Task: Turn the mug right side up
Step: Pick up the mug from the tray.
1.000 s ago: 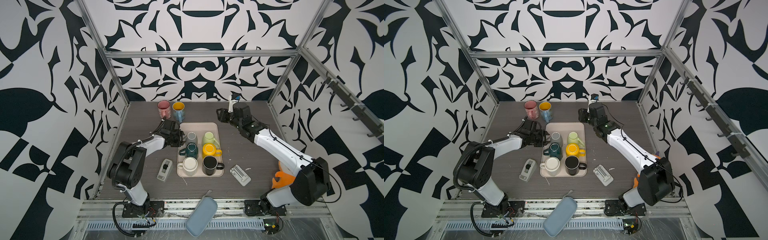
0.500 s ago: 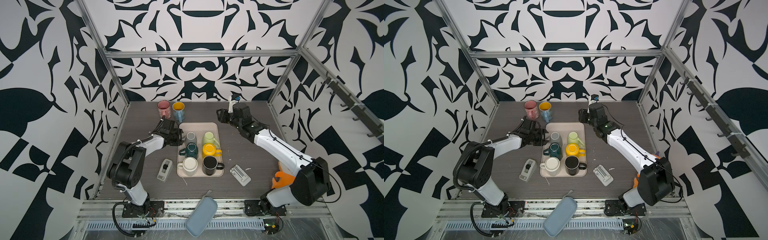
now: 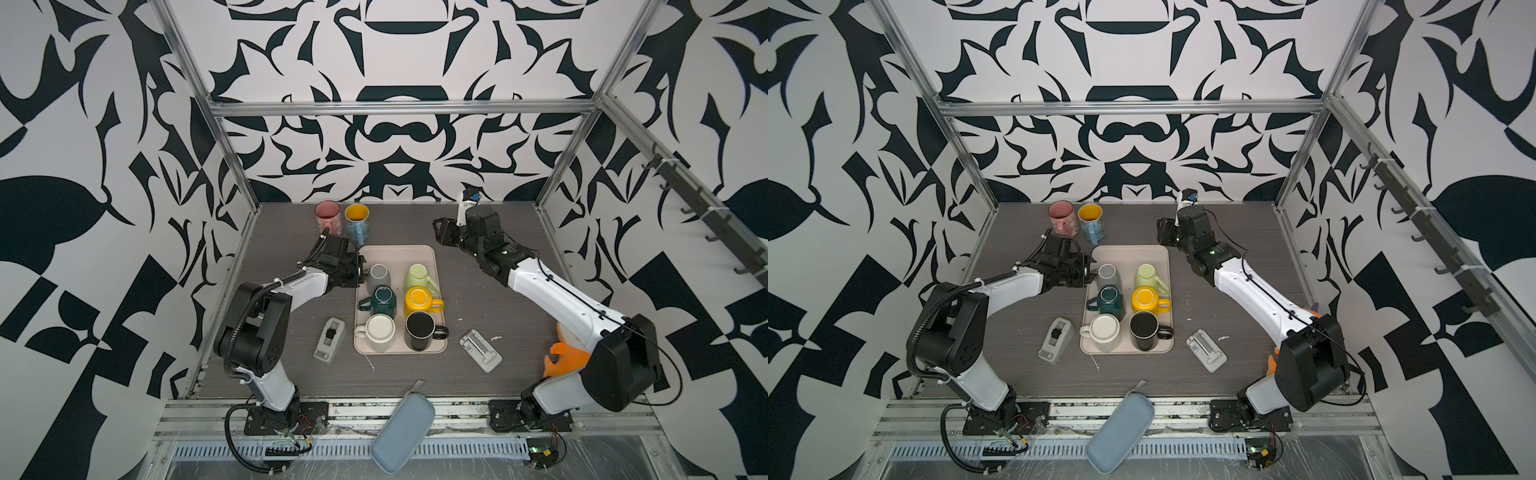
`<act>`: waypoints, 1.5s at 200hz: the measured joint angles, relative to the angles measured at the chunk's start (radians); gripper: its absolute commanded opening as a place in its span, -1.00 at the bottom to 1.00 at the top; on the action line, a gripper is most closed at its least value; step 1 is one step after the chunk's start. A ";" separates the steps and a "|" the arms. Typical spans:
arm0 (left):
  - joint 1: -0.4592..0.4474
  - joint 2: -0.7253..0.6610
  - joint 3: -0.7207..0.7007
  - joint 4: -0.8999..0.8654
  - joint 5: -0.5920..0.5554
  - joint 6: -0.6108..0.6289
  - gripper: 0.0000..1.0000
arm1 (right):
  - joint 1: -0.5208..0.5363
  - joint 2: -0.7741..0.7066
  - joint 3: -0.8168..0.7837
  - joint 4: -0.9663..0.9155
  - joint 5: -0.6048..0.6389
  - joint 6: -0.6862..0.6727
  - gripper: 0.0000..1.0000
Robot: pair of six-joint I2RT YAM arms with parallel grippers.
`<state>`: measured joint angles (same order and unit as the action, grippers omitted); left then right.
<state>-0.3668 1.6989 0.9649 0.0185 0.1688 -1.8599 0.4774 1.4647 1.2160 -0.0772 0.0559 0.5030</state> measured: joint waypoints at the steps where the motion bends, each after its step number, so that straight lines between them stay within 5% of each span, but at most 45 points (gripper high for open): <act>1: 0.000 0.000 0.000 0.000 0.000 0.000 -0.20 | 0.000 0.000 0.000 0.000 0.000 0.000 0.02; 111: 0.002 0.059 0.000 0.085 0.026 -0.007 -0.42 | -0.005 0.000 0.000 0.000 -0.008 0.007 0.02; 156: 0.003 0.077 0.000 0.135 0.060 -0.038 -1.00 | -0.006 0.000 0.000 0.000 -0.012 0.011 0.01; 233: 0.002 0.068 0.001 0.230 0.071 0.023 -1.00 | -0.006 0.000 0.000 0.000 -0.016 0.014 -0.04; 300: 0.002 -0.048 0.080 0.196 0.056 0.292 -1.00 | -0.006 -0.033 0.000 -0.003 -0.026 0.013 -0.16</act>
<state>-0.3649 1.6505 1.0451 0.2146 0.2253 -1.5677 0.4709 1.4319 1.2160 -0.0803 0.0299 0.5163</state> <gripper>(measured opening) 0.097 0.428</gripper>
